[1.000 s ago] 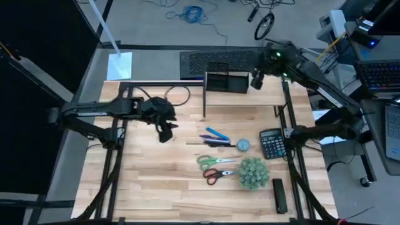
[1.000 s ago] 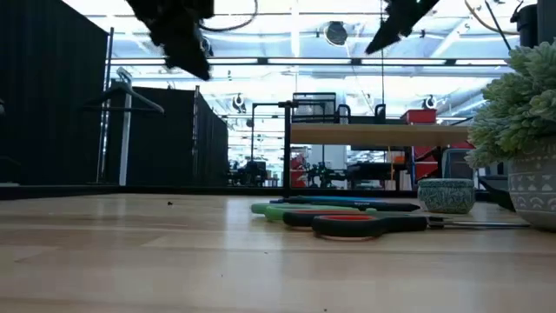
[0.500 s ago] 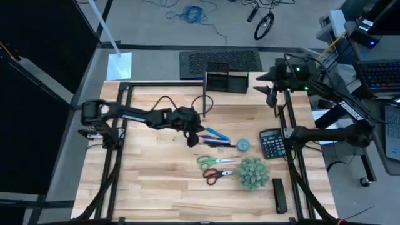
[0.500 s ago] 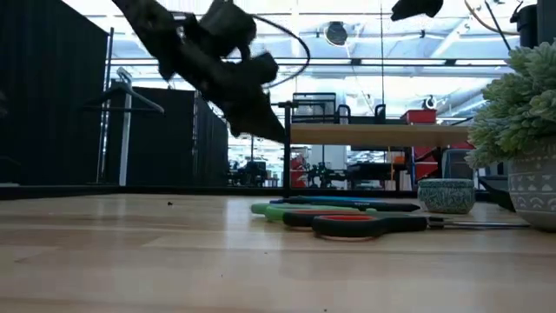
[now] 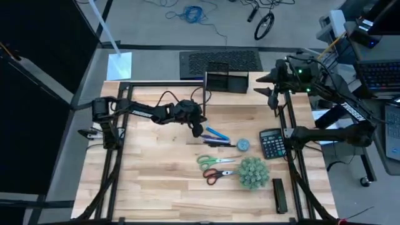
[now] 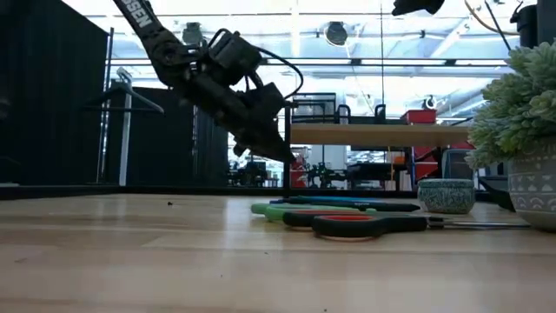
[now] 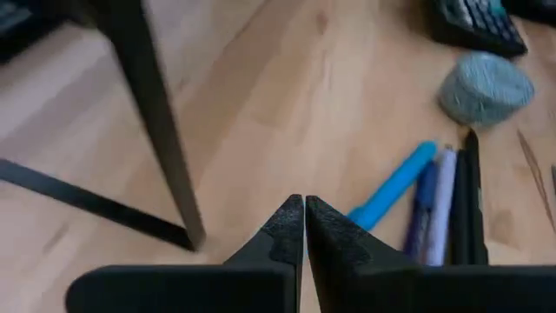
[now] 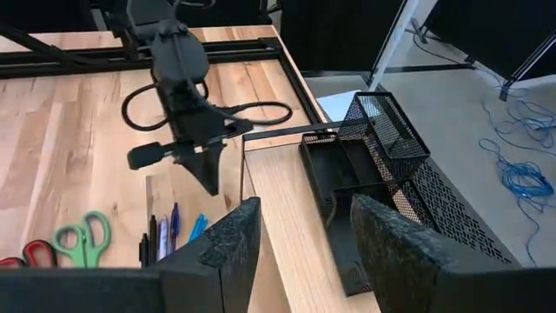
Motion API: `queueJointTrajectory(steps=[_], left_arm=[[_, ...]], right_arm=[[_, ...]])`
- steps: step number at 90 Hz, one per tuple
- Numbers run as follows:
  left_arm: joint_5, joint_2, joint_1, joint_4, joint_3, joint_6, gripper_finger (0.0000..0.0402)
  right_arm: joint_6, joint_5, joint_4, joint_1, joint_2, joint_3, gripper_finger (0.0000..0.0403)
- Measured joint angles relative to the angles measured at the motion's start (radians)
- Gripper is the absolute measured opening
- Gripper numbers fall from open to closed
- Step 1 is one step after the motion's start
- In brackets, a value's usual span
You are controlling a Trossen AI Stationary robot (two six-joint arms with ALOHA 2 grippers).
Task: Pick and place office supplies into organizer
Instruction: Adjust the wooden shelf
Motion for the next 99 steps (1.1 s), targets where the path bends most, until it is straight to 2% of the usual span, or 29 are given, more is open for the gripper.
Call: queueJointTrajectory(steps=[73,99], left_arm=[[-0.001,0.000,0.067,0.020,0.000,0.003,0.0003],[-0.001,0.000,0.075,0.022,0.000,0.003,0.0003]], right_arm=[[0.008,0.000,-0.035,0.000,0.000,-0.003,0.0166],[0.010,0.000,0.002,0.000,-0.003,-0.132,0.0166]])
